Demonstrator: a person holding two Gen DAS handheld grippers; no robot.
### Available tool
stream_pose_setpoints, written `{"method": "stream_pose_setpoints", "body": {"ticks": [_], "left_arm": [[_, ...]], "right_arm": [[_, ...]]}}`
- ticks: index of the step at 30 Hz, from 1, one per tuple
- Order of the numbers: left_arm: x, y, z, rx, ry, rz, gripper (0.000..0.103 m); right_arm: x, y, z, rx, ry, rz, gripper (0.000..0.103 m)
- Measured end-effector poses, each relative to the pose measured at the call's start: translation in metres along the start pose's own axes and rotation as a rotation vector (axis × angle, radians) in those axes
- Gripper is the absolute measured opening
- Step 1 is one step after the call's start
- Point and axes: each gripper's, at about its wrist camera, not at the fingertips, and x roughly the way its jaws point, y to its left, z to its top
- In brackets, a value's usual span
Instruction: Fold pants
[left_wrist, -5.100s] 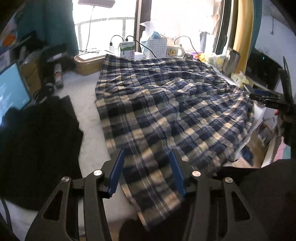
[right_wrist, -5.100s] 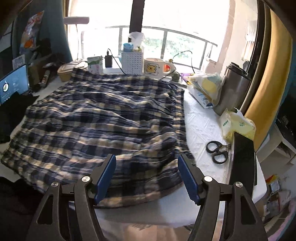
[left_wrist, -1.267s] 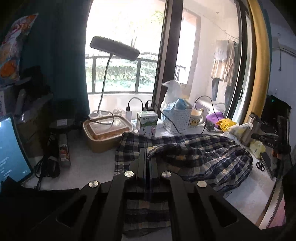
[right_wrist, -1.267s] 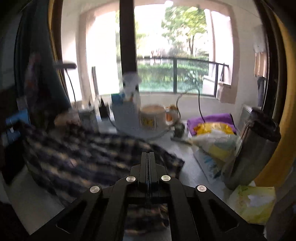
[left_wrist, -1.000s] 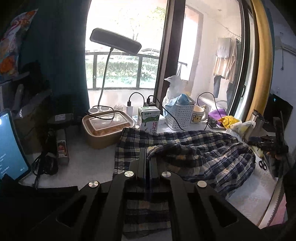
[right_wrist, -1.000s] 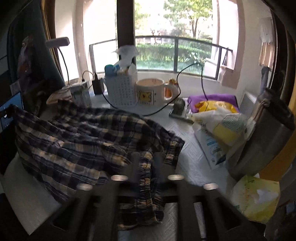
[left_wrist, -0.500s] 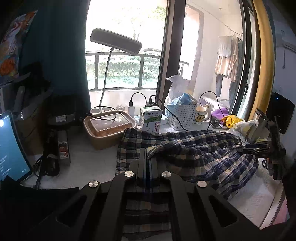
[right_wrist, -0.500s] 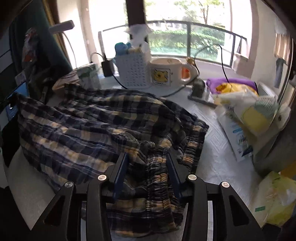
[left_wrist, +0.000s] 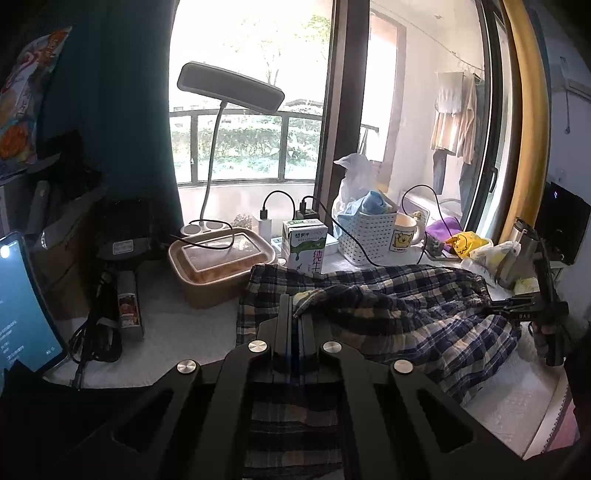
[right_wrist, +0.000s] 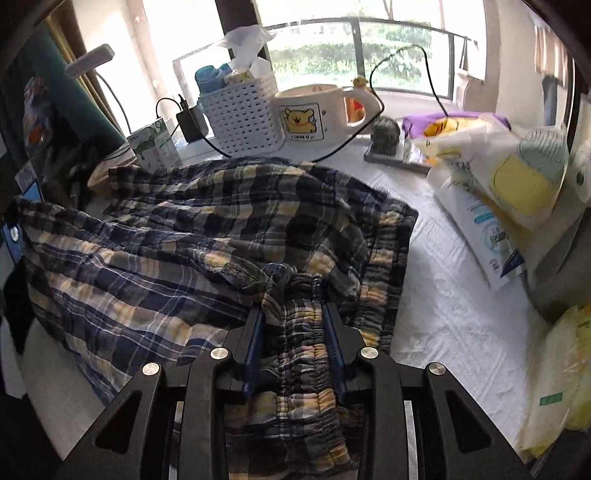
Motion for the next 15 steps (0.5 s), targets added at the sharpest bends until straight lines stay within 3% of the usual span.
{"method": "stream_pose_setpoints", "body": {"ticks": [5, 15], "left_arm": [[0.002, -0.004, 0.006, 0.016, -0.009, 0.005, 0.001], [0.03, -0.002, 0.037, 0.079, -0.05, 0.003, 0.001]], "right_arm": [[-0.01, 0.014, 0.006, -0.067, -0.053, -0.049, 0.024], [-0.048, 0.013, 0.035, -0.057, -0.215, -0.184, 0.024]]}}
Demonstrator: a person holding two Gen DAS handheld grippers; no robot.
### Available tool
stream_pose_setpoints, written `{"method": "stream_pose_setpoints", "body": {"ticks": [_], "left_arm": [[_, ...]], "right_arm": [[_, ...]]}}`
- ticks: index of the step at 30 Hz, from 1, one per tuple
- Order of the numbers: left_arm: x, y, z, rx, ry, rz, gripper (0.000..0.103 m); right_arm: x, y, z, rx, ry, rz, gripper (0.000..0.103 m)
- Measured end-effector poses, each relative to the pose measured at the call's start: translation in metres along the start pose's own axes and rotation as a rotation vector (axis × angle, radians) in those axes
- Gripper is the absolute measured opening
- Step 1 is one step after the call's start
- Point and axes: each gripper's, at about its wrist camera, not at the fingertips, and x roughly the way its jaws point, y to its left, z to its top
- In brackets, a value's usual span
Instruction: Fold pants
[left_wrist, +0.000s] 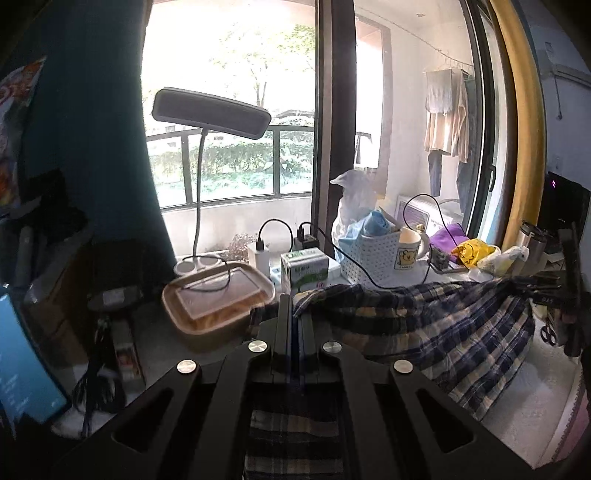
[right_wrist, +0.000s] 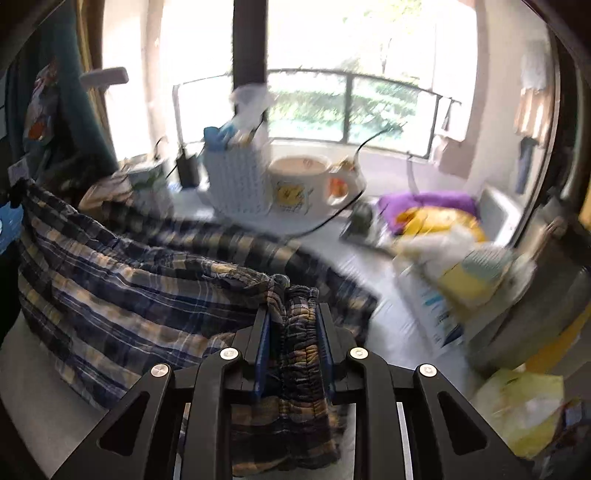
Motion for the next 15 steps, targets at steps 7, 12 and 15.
{"method": "stream_pose_setpoints", "body": {"ticks": [7, 12, 15], "left_arm": [[0.052, 0.012, 0.016, 0.021, 0.021, -0.016, 0.001], [0.092, 0.017, 0.016, 0.04, 0.071, -0.028, 0.001], [0.116, 0.02, 0.012, 0.04, 0.113, -0.029, 0.002]], "right_arm": [[0.01, -0.019, 0.019, 0.051, -0.061, -0.109, 0.024], [0.029, -0.026, 0.031, 0.053, -0.064, -0.155, 0.024], [0.047, -0.032, 0.036, 0.057, -0.039, -0.182, 0.024]]}}
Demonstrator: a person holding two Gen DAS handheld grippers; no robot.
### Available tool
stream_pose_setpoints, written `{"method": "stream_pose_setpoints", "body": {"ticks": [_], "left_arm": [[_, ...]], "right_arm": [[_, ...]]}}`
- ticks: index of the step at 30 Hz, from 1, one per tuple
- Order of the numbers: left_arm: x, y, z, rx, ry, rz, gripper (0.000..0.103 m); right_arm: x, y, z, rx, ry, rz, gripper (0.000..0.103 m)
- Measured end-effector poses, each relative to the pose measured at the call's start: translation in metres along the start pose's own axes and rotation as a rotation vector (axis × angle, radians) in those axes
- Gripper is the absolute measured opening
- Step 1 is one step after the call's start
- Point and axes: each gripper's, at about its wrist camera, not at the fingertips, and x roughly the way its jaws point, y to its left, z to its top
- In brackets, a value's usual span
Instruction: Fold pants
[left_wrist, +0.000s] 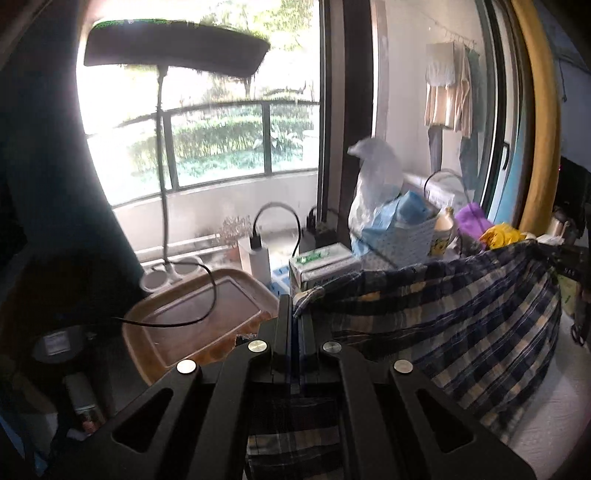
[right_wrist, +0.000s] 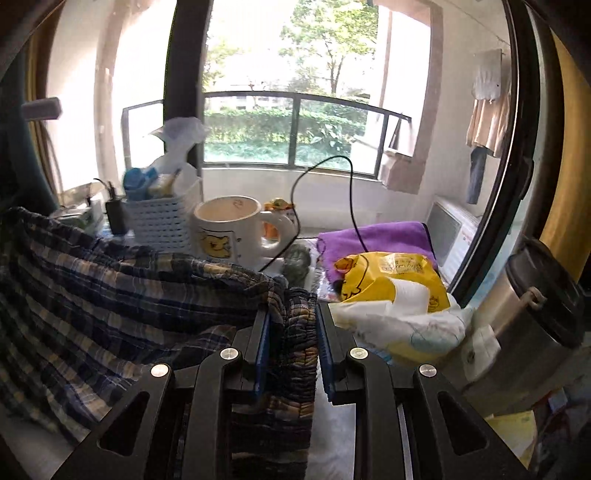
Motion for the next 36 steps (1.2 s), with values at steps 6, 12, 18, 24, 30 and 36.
{"method": "stream_pose_setpoints", "body": {"ticks": [6, 12, 18, 24, 30, 36], "left_arm": [[0.036, 0.006, -0.006, -0.019, 0.086, 0.033, 0.008], [0.023, 0.013, -0.004, -0.012, 0.059, 0.073, 0.071], [-0.011, 0.023, -0.013, -0.03, 0.058, 0.11, 0.072], [-0.034, 0.026, -0.061, -0.112, 0.179, 0.067, 0.072], [-0.057, 0.022, -0.108, -0.209, 0.273, -0.003, 0.072], [-0.062, 0.015, -0.136, -0.246, 0.357, -0.042, 0.072]], "right_arm": [[0.033, -0.002, 0.0, 0.03, 0.062, -0.017, 0.024], [0.045, 0.001, -0.002, 0.021, 0.087, -0.036, 0.024], [0.043, 0.007, -0.001, -0.001, 0.095, -0.048, 0.046], [0.015, 0.018, -0.004, -0.014, 0.054, -0.016, 0.081], [-0.018, 0.026, -0.018, -0.003, 0.05, 0.001, 0.081], [-0.041, 0.012, -0.052, 0.083, 0.1, -0.003, 0.081]]}}
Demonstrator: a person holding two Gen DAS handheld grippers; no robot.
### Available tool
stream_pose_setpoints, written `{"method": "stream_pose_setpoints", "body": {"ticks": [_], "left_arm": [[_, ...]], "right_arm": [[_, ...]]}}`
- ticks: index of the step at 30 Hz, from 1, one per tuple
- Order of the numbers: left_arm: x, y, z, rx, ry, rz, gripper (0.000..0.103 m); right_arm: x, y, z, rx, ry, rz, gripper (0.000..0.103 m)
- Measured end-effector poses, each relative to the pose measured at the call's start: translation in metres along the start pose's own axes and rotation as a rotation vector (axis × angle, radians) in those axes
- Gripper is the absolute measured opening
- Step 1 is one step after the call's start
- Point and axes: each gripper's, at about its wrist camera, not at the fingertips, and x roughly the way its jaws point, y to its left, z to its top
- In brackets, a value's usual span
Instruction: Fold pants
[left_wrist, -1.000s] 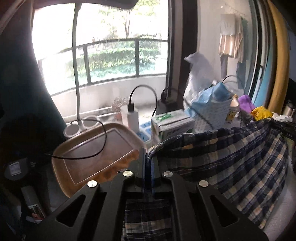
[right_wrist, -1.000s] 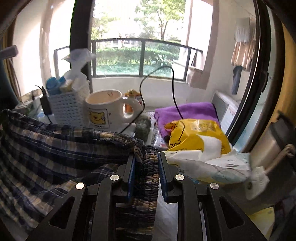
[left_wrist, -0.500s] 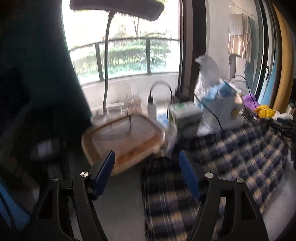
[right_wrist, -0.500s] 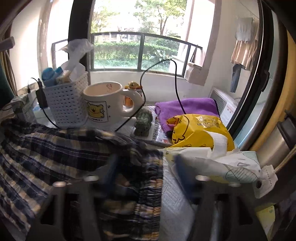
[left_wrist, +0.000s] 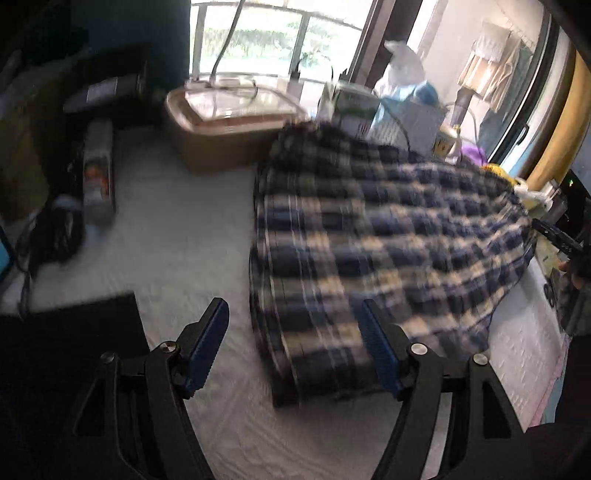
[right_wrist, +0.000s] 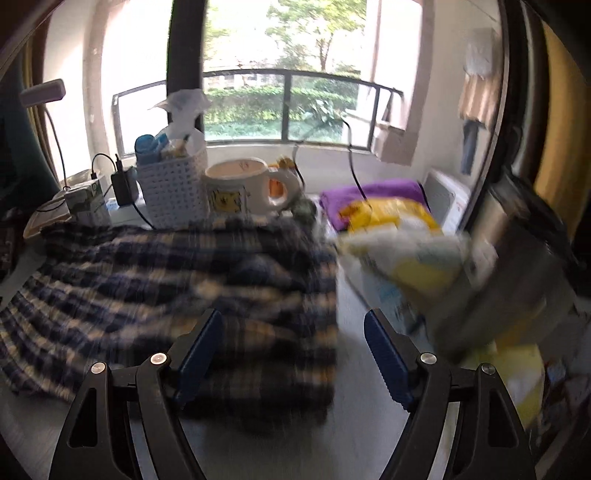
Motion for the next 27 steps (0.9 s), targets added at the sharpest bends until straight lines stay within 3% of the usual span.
{"method": "stream_pose_setpoints", "body": {"ticks": [5, 9, 15, 17, 18, 19, 20, 21, 22, 27], "left_arm": [[0.012, -0.004, -0.011, -0.017, 0.061, 0.013, 0.072], [0.012, -0.01, -0.016, 0.002, 0.047, 0.027, 0.072], [0.016, -0.021, -0.021, 0.08, 0.016, 0.091, 0.07], [0.016, -0.022, -0.022, 0.095, -0.01, 0.125, 0.042], [0.015, -0.022, -0.022, 0.095, -0.015, 0.132, 0.038], [0.015, -0.021, -0.021, 0.09, -0.016, 0.13, 0.031], [0.015, -0.021, -0.021, 0.084, -0.019, 0.132, 0.017], [0.015, -0.02, -0.02, 0.08, -0.015, 0.125, 0.011], [0.014, -0.019, -0.02, 0.07, -0.008, 0.103, 0.009], [0.005, -0.023, -0.025, 0.076, 0.012, 0.102, 0.008]], "right_arm": [[0.0, -0.028, -0.028, 0.155, 0.066, 0.021, 0.081], [0.004, -0.035, -0.04, 0.211, 0.085, 0.042, 0.081], [0.026, -0.034, -0.046, 0.357, 0.124, 0.196, 0.081], [0.031, -0.025, -0.045, 0.367, 0.126, 0.223, 0.08], [0.035, -0.019, -0.044, 0.369, 0.128, 0.236, 0.076], [0.038, -0.013, -0.043, 0.367, 0.124, 0.224, 0.069], [0.039, -0.009, -0.042, 0.361, 0.116, 0.214, 0.055], [0.043, -0.005, -0.041, 0.364, 0.125, 0.229, 0.042], [0.044, -0.003, -0.041, 0.367, 0.124, 0.243, 0.032], [0.015, 0.009, -0.03, 0.248, 0.065, 0.155, 0.029]]}}
